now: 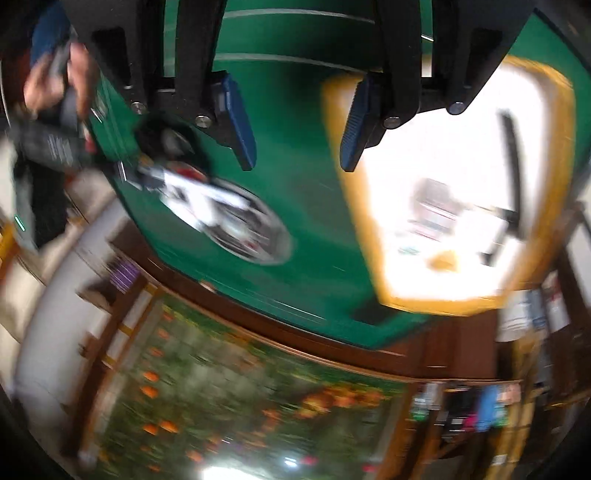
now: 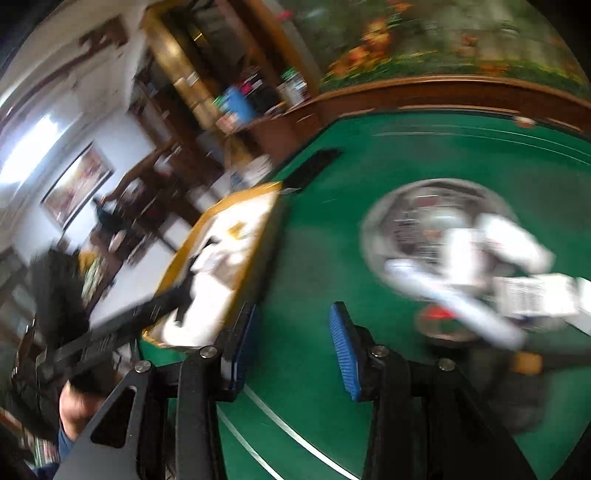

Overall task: Organize rigid objects
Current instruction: 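Move both grippers back from the tray to the item pile, then grasp a black marker with the left gripper while the right grasps another black marker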

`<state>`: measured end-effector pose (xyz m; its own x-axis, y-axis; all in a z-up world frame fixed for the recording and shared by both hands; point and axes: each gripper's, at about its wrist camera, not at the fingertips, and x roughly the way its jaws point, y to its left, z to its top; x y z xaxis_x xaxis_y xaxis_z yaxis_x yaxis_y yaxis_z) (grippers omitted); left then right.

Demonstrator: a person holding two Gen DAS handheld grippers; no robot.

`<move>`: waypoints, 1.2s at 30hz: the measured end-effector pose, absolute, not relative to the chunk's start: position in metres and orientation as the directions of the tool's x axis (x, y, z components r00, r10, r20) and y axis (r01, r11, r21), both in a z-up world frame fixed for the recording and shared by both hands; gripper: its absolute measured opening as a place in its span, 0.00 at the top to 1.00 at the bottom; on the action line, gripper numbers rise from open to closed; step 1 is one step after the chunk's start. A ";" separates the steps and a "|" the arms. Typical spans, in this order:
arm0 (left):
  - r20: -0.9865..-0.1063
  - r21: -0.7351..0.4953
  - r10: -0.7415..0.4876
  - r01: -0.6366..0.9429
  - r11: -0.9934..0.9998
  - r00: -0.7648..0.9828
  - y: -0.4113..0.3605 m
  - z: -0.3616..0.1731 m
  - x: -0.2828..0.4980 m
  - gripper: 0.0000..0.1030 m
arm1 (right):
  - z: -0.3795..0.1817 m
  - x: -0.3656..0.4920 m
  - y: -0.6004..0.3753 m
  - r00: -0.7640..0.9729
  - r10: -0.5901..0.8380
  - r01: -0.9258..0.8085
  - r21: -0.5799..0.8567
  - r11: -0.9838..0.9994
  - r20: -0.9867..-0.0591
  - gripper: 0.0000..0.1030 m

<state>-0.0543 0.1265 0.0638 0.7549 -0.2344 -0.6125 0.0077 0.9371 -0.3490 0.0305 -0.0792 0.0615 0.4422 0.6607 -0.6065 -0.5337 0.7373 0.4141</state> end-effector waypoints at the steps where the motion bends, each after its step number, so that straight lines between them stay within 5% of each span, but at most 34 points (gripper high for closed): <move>1: -0.620 -0.344 -0.255 0.035 0.938 0.742 0.110 0.060 -0.056 0.46 | 0.062 0.036 -0.108 0.485 0.641 -0.489 0.423 0.763 -0.595 0.61; 11: -0.699 -0.347 -0.360 0.147 0.926 0.618 0.047 0.035 -0.041 0.46 | 0.019 0.074 -0.242 0.608 0.376 -0.082 0.416 0.906 -0.699 0.58; 22: -0.719 -0.319 -0.328 0.129 0.939 0.612 0.047 0.027 -0.047 0.46 | -0.015 0.040 -0.191 0.365 0.613 -0.217 0.577 0.788 -0.701 0.41; 27: -0.730 -0.314 -0.332 0.139 0.939 0.598 0.038 0.023 -0.047 0.45 | -0.011 0.037 -0.170 0.407 0.549 -0.323 0.447 0.834 -0.730 0.42; 36: -0.755 -0.321 -0.358 0.168 0.932 0.549 0.012 0.019 -0.031 0.44 | 0.004 0.043 -0.190 0.502 0.508 -0.258 0.439 0.860 -0.700 0.42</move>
